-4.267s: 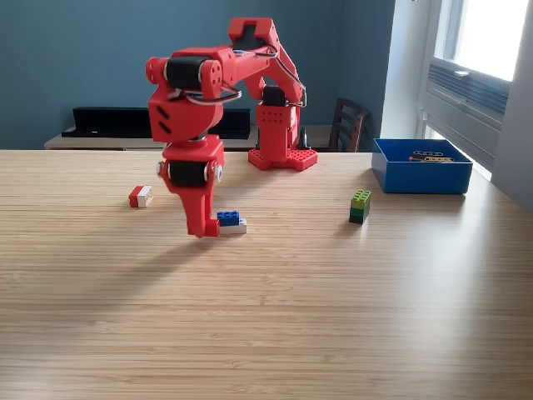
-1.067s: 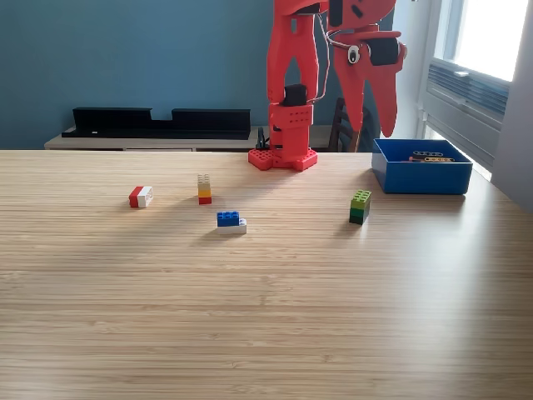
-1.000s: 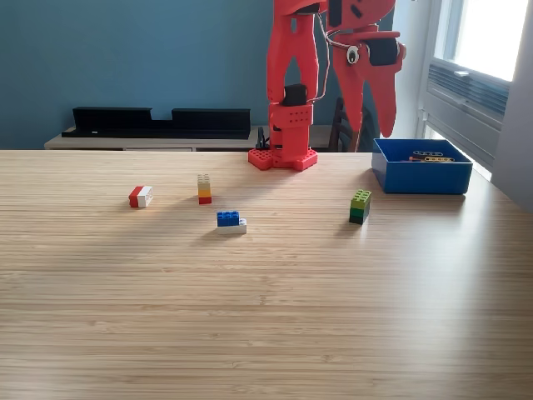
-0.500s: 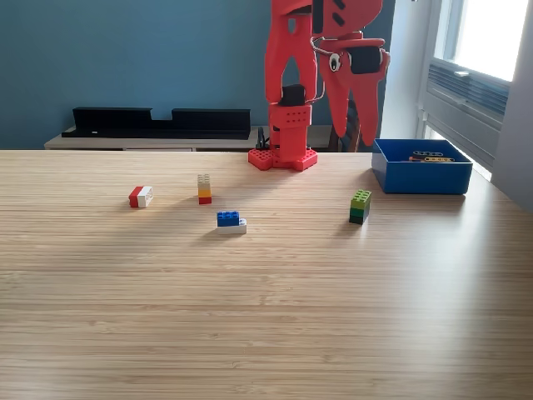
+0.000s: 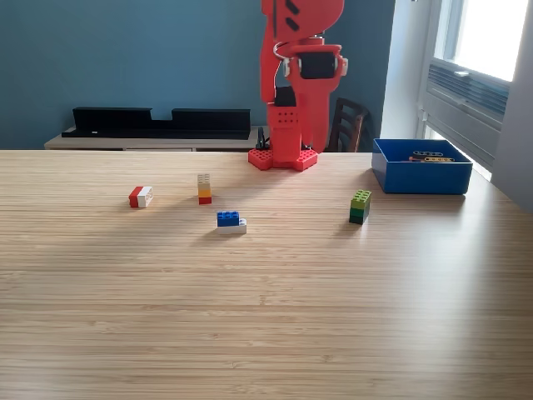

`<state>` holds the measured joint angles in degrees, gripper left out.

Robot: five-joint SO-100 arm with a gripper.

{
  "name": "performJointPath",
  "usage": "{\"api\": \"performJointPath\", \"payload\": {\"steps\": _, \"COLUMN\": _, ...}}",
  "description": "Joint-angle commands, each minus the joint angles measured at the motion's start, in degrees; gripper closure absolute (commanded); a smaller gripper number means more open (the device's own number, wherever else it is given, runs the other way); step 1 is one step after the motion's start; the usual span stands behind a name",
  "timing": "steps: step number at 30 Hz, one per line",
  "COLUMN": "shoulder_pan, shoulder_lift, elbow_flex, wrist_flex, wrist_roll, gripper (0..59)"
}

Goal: Grasp a lego block and put it in the bin.

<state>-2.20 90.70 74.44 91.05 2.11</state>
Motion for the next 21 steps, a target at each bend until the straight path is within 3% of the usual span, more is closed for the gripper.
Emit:
{"api": "performJointPath", "payload": {"steps": 1, "shoulder_pan": 9.23, "shoulder_lift": 4.92, "elbow_flex": -0.62, "wrist_flex": -2.37, "wrist_roll": 1.14, "gripper": 26.1}}
{"api": "performJointPath", "payload": {"steps": 13, "shoulder_pan": 22.68, "shoulder_lift": 5.62, "elbow_flex": 2.55, "wrist_flex": -2.81, "wrist_roll": 16.26, "gripper": 27.0}}
{"api": "performJointPath", "payload": {"steps": 21, "shoulder_pan": 27.42, "shoulder_lift": 5.62, "elbow_flex": 9.76, "wrist_flex": -3.6, "wrist_roll": 21.53, "gripper": 28.0}}
